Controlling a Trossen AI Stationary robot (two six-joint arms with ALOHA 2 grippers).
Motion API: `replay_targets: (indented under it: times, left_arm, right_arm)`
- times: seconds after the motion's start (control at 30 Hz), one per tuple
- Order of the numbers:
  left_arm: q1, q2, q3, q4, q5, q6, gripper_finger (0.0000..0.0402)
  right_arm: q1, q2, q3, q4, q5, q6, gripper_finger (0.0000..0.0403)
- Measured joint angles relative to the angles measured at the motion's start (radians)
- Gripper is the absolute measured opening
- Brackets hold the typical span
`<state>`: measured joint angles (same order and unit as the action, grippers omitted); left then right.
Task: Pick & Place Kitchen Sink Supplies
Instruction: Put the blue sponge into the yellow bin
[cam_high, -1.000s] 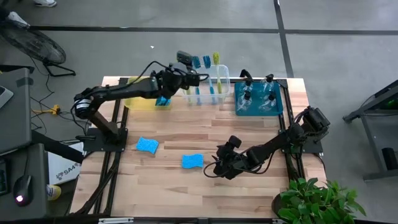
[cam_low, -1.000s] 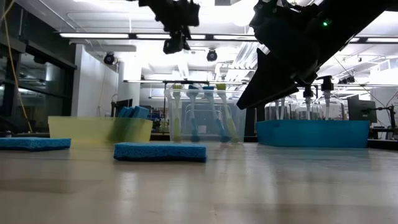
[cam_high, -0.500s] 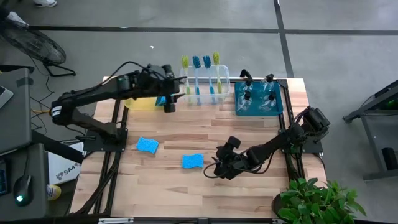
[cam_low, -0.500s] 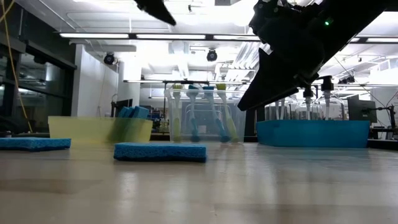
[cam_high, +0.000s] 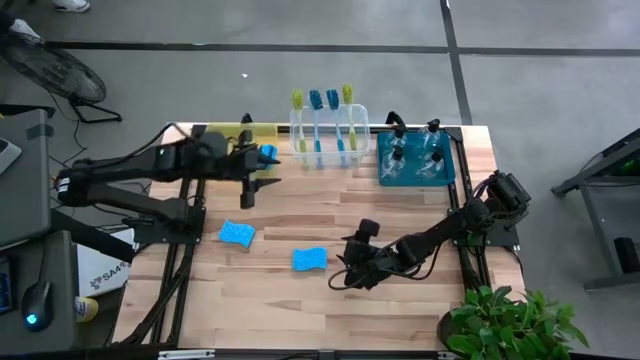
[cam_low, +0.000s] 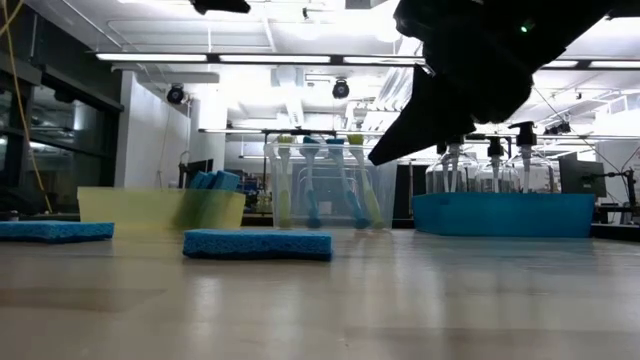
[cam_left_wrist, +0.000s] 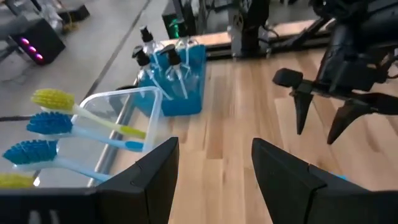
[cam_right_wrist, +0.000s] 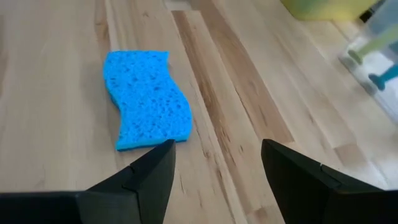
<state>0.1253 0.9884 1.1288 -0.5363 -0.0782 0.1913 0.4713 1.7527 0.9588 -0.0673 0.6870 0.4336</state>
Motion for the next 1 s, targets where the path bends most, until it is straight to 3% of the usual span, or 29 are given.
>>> replay_targets:
  times: [0.13,0.4,0.67,1.0]
  left_arm:
    - [-0.073,-0.091,-0.137,0.112,-0.07,-0.056,0.0197]
    - [-0.221,-0.198,-0.316,0.243,-0.212,-0.159,0.0197]
    - [-0.395,-0.208,-0.469,0.48,-0.457,-0.267,0.0197]
    - [-0.556,-0.208,-0.66,0.761,-0.565,-0.275,0.0197]
  right_arm:
    - [0.0,0.0,0.0,0.014,-0.021,-0.08,0.0232]
    - [0.0,0.0,0.0,0.041,-0.171,-0.313,0.0232]
    - [0.0,0.0,0.0,0.127,-0.272,-0.549,0.0232]
    - [-0.021,0.105,0.0,0.264,-0.315,-0.707,0.0232]
